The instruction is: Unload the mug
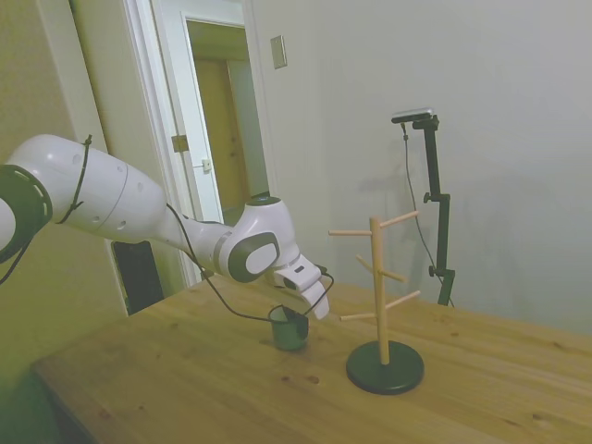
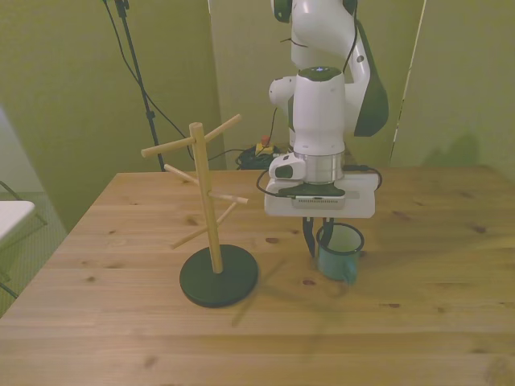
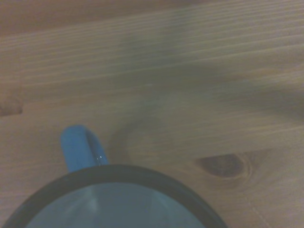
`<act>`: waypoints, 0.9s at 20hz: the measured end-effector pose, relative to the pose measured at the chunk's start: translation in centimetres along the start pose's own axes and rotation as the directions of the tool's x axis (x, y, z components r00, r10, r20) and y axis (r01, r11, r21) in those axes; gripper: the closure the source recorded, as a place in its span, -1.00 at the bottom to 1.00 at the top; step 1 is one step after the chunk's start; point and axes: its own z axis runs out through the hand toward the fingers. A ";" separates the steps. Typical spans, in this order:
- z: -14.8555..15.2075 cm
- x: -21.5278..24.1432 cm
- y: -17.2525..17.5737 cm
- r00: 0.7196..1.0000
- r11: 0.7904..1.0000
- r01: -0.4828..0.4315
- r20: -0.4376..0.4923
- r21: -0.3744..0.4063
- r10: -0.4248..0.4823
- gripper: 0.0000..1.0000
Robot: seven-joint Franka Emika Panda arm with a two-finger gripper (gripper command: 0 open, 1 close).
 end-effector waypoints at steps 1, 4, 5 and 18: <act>0.0 0.0 0.0 1.000 1.000 0.000 0.000 0.000 0.000 -1.00; -0.2 0.1 0.0 1.000 1.000 0.001 -0.003 0.003 -0.001 -1.00; -0.5 0.1 -0.1 1.000 1.000 0.001 -0.006 0.007 -0.001 -1.00; -8.2 -2.2 -0.9 0.995 0.996 0.051 -0.087 0.073 -0.045 -1.00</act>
